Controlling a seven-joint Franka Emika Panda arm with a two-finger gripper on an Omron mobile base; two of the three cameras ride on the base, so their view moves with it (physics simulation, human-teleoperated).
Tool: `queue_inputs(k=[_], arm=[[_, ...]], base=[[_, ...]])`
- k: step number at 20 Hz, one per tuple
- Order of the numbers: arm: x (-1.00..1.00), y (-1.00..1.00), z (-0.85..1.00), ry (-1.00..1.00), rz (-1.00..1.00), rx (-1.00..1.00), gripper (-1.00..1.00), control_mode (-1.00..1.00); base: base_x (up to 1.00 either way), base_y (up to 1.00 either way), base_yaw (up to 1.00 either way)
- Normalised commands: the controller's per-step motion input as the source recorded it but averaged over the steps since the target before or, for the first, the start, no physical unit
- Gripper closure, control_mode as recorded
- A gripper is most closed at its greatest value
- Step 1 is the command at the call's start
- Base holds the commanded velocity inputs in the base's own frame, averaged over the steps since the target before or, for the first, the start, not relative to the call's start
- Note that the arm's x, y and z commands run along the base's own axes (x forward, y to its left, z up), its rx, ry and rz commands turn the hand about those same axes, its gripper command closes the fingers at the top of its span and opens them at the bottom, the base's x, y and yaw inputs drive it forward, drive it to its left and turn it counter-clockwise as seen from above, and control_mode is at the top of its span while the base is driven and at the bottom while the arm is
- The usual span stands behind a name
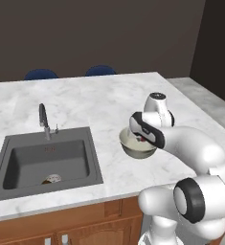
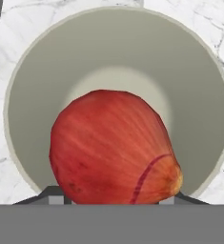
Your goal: Pick the onions from the cabinet and place them in one bowl. Pick the avocado from the sink and place it in the other bowl.
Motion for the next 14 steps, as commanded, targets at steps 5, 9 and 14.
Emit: queue_inputs(k=[5,9,14], arm=[[0.09,0.00,-0.20,0.00,0.00,0.00,1.00,-1.00],[0.08,0.00,-0.06,0.00,0.00,0.00,1.00,-1.00],[0.05,0.00,-0.05,0.00,0.00,0.00,-1.00,-1.00]], base=[[0.00,0.00,0.00],[0.00,0.00,0.00],[0.00,0.00,0.00]])
